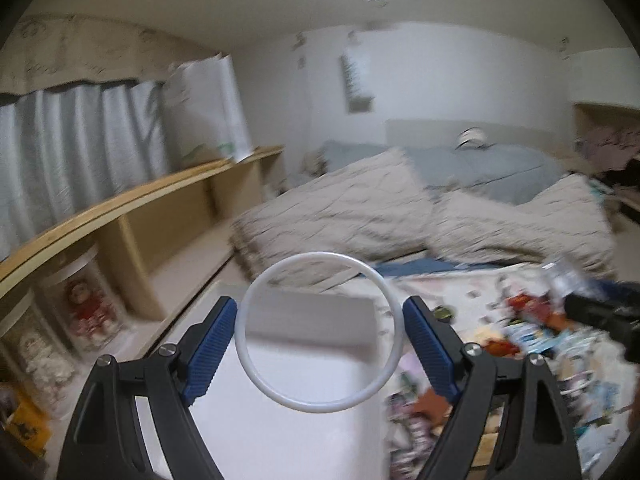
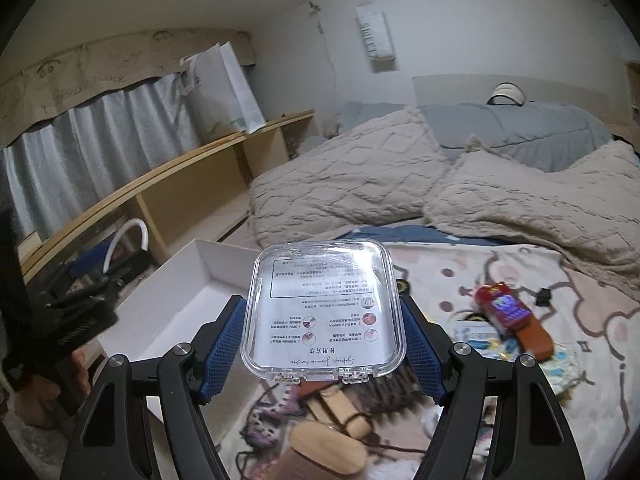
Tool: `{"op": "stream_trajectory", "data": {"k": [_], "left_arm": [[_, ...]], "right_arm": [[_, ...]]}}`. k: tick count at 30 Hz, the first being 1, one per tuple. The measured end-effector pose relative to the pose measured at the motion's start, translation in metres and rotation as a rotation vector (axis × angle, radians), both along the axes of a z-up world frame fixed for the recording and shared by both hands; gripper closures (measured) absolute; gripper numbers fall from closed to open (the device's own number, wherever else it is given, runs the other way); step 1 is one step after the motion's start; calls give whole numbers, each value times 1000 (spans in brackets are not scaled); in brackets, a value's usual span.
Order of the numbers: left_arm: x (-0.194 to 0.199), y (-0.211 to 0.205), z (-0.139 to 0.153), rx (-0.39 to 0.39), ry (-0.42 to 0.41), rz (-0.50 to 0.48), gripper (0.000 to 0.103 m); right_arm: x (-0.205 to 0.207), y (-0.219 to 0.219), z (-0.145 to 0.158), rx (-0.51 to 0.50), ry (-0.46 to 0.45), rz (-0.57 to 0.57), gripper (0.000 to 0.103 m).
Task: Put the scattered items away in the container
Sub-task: 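Carry the white ring and clear case over to the white cardboard box, then open the left tool to drop the ring into the box while the right tool holds the case above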
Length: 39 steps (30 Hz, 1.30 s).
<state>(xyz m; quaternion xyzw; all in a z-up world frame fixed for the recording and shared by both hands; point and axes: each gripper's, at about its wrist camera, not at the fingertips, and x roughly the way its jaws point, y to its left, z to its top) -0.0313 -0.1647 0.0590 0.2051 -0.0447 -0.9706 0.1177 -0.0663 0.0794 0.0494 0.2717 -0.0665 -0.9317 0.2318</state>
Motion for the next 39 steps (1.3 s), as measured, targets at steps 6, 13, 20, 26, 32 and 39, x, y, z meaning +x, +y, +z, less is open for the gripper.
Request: {"op": "stream_trajectory", "data": {"k": [6, 13, 20, 26, 32, 39], "left_arm": [[-15, -43, -38, 54, -121, 71, 18], [-30, -67, -78, 118, -256, 80, 18], [-37, -68, -104, 118, -387, 23, 18], [-38, -56, -113, 61, -451, -24, 18], [-38, -52, -122, 42, -495, -41, 18], [-39, -48, -127, 22, -523, -46, 18]], "right_arm": [[-7, -34, -5, 31, -34, 60, 27], [-18, -71, -13, 54, -97, 126, 27], [-22, -96, -22, 71, -137, 161, 27], [-23, -105, -24, 70, -147, 173, 27], [-27, -109, -26, 65, -161, 174, 27], [-29, -118, -28, 78, -172, 184, 27]]}}
